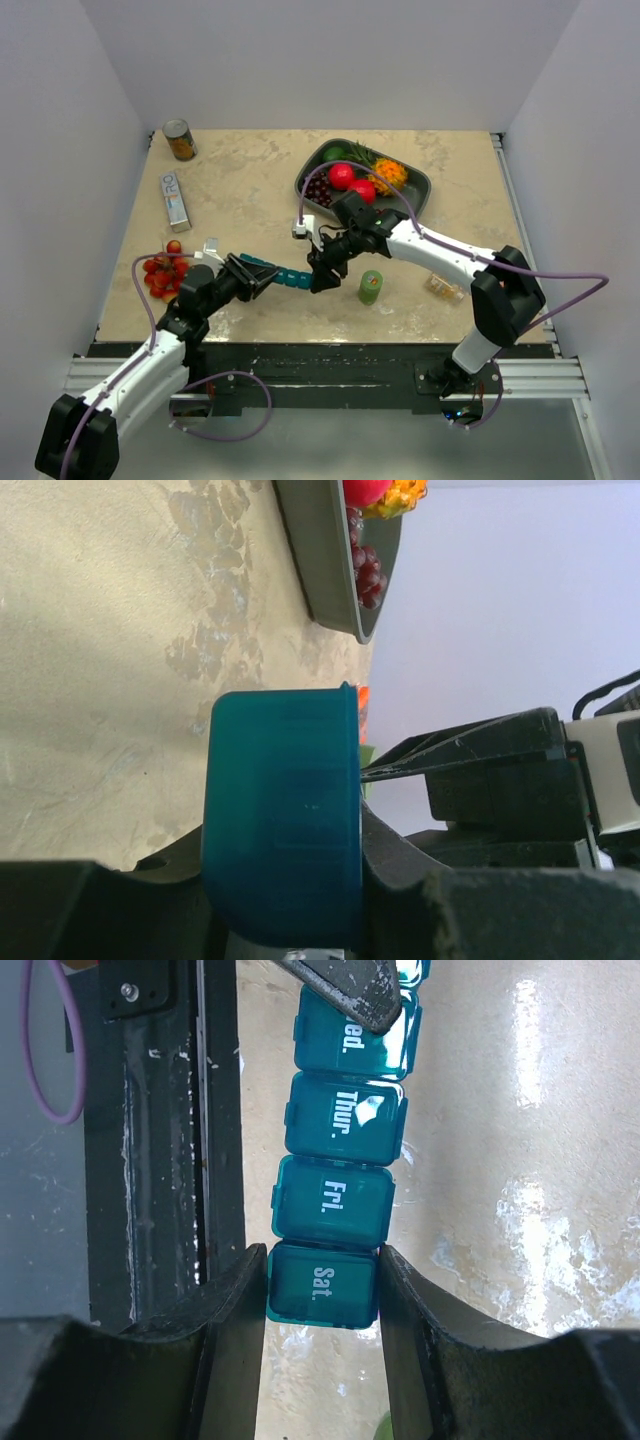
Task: Sort the pills into containers
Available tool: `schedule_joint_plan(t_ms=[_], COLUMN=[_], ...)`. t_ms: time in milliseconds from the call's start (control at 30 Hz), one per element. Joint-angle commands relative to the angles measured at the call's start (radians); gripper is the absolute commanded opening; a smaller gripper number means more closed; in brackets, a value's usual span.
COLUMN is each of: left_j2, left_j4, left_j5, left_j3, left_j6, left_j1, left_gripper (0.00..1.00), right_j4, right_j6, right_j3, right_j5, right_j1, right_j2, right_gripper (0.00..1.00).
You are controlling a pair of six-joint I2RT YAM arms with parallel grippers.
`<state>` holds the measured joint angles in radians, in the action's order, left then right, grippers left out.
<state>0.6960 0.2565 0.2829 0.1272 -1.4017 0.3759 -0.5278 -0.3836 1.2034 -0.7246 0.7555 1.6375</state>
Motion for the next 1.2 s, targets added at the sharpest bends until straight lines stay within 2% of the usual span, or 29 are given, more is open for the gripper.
schedule_joint_plan(t_ms=[0, 367, 500, 633, 933, 1067, 1100, 1167], left_j2=[0.028, 0.046, 0.046, 0.049, 0.063, 0.065, 0.069, 0.072], left_j4=[-0.114, -0.095, -0.091, -0.079, -0.036, -0.016, -0.01, 0.009], left_j5=[-0.048, -0.033, -0.027, -0.016, 0.001, 0.004, 0.004, 0.007], left_j3=[0.048, 0.028, 0.026, 0.026, -0.006, -0.023, -0.032, -0.038], left_j6=[0.185, 0.24, 0.244, 0.237, 0.205, 0.152, 0.139, 0.104], left_j1=[0.0, 0.0, 0.0, 0.0, 0.0, 0.0, 0.0, 0.0], left_gripper=[0.0, 0.0, 0.0, 0.0, 0.0, 0.0, 0.0, 0.0], right_j4=[-0.026, -0.038, -0.04, -0.032, 0.011, -0.018, -0.026, -0.012], right_j6=[-0.026, -0.023, -0.02, -0.015, 0.017, -0.037, -0.066, -0.078], right_j3=[0.036, 0.045, 0.047, 0.042, 0.028, 0.015, 0.009, -0.019], right_j5=[-0.085, -0.133, -0.13, -0.118, -0.003, -0.065, -0.059, -0.012], right_j1=[-0.038, -0.071, -0.085, -0.097, -0.104, -0.075, -0.056, 0.011], right_j2=[-0.01, 0.008, 0.005, -0.004, -0.022, -0.038, -0.05, -0.059], right_gripper=[0.27, 0.29, 0.38, 0.52, 0.54, 0.69, 0.76, 0.8])
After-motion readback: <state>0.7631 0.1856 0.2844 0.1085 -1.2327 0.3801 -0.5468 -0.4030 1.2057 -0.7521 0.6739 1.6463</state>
